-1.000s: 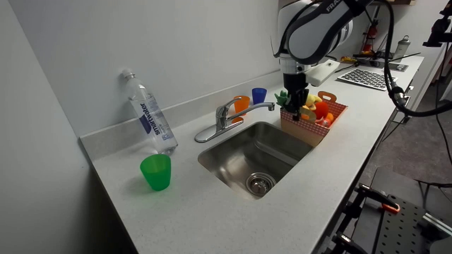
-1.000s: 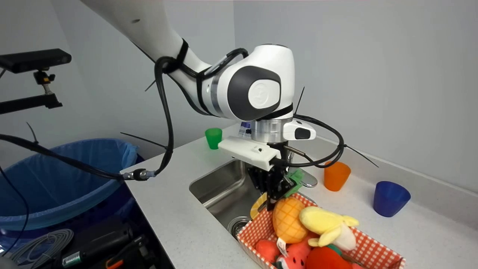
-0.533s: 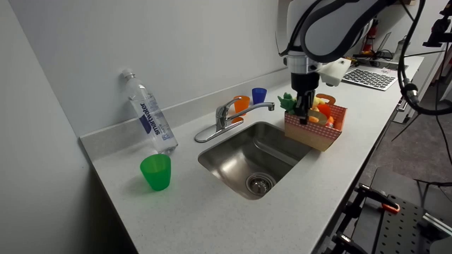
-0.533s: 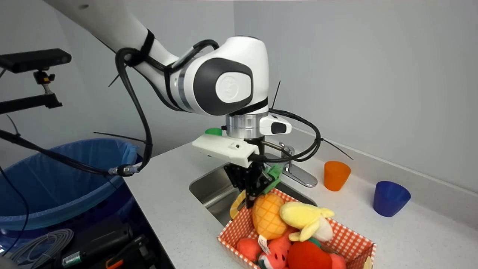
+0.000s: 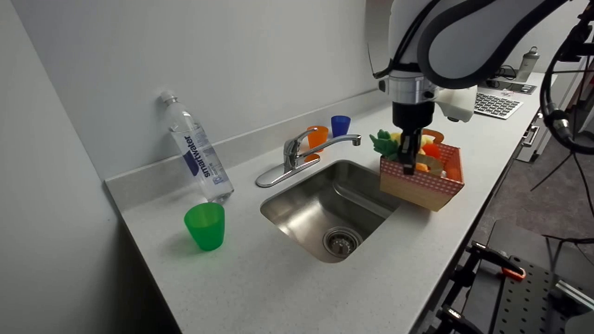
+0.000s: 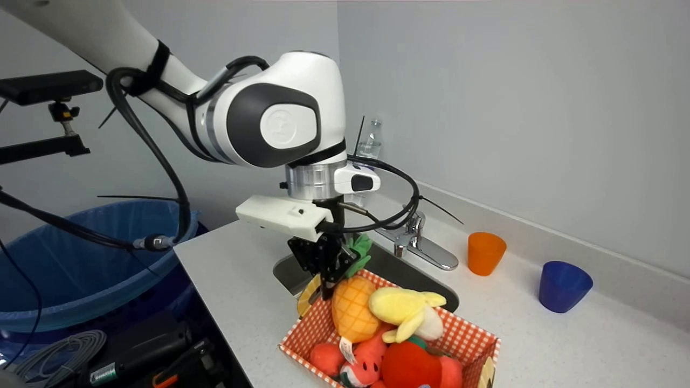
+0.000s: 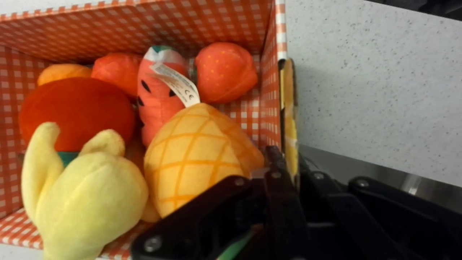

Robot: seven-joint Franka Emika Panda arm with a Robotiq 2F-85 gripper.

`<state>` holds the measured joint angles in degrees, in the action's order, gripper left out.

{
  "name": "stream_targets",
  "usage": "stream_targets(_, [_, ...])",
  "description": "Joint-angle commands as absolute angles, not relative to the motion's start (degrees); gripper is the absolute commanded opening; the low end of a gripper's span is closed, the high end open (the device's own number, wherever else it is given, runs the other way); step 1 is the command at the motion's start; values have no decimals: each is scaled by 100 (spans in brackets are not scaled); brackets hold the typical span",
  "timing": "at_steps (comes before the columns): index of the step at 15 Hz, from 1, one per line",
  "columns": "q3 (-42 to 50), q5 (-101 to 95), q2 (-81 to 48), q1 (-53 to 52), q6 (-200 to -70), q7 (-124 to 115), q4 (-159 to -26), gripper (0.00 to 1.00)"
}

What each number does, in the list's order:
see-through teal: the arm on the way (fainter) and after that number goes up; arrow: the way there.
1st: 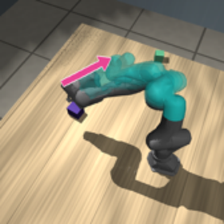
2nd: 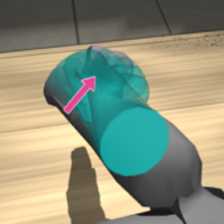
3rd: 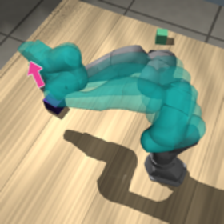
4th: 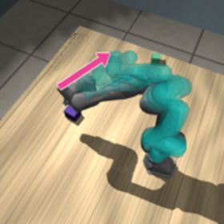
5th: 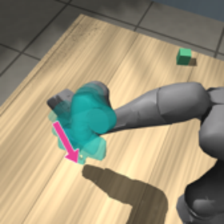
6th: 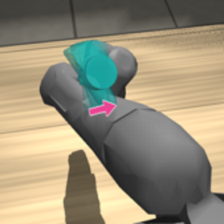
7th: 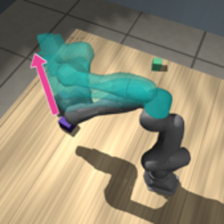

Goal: Pick up the box and put it in the sink

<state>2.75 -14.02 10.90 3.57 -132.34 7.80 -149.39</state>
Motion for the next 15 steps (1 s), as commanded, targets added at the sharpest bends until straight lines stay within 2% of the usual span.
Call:
stream_targets(1, [168,-1184,1625,163,-13508,749,-15401,2])
stream_targets(13, [-217,-1054,1994,-360,-13427,919,-15776,2])
stream_targets(14, [-625,-1053,836,-606,-14116,300,-15425,2])
stream_targets(15, [-723,-1129,760,-633,-14217,238,-15419,2])
